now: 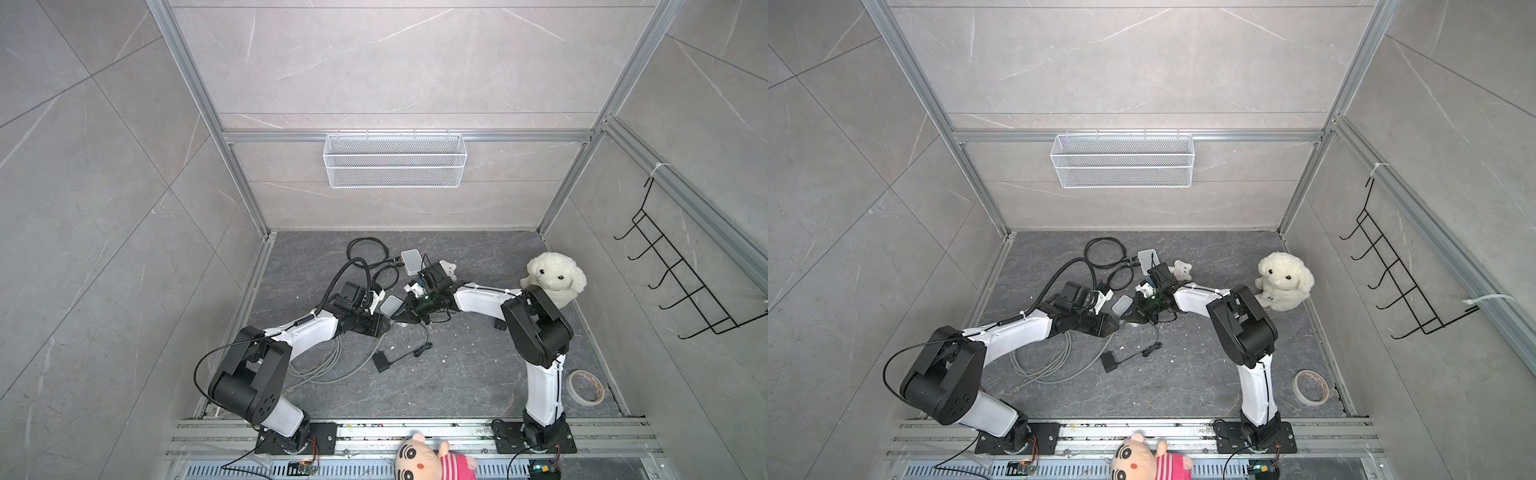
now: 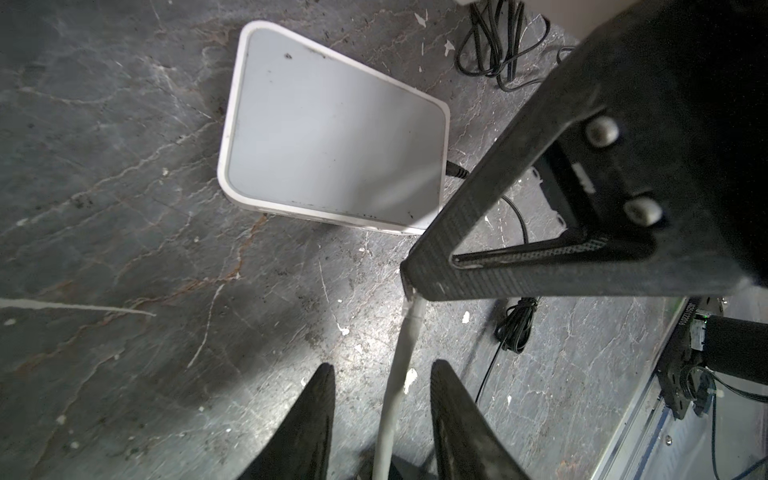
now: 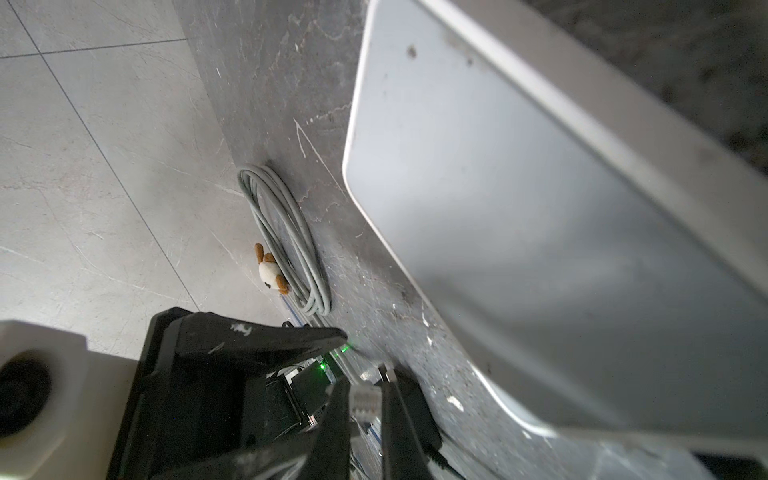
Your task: Insert the plug into the switch port
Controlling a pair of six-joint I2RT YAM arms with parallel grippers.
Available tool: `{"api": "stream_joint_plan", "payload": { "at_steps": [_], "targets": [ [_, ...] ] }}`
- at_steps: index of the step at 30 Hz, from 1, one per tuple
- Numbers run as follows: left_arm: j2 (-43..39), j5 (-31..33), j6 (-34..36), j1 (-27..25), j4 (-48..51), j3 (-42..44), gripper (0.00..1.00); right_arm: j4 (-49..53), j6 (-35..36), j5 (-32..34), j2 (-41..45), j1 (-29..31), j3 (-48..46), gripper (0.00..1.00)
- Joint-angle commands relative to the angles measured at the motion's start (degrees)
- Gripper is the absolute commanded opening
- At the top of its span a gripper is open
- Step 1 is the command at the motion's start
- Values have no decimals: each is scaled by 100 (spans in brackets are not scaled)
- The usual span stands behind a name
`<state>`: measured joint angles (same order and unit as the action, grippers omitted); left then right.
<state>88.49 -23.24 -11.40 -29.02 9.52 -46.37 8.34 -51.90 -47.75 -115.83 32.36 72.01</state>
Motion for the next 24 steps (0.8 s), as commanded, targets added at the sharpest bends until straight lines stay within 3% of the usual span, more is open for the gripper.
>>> {"api": "stream_joint_plan", "payload": {
  "at_steps": [1,5,13,16,20,24],
  "targets": [
    [170,-199,28,-85,-136,-39,38,-20,-181,48,-89,41,154,4],
    [289,-193,52,-109,-145,-38,32,-52,-268,55,-58,38,149,4],
    [314,-411,96,-110,-222,-94,7,106,-303,134,-29,42,156,5],
    [337,-790,220,-60,-148,-166,1,174,-205,139,5,34,172,14],
    [485,-1636,322,208,-79,-258,0,253,268,124,205,-109,80,27],
    [762,-2332,554,377,265,-567,0,-455,402,-205,509,-394,-379,34]
  ]
}}
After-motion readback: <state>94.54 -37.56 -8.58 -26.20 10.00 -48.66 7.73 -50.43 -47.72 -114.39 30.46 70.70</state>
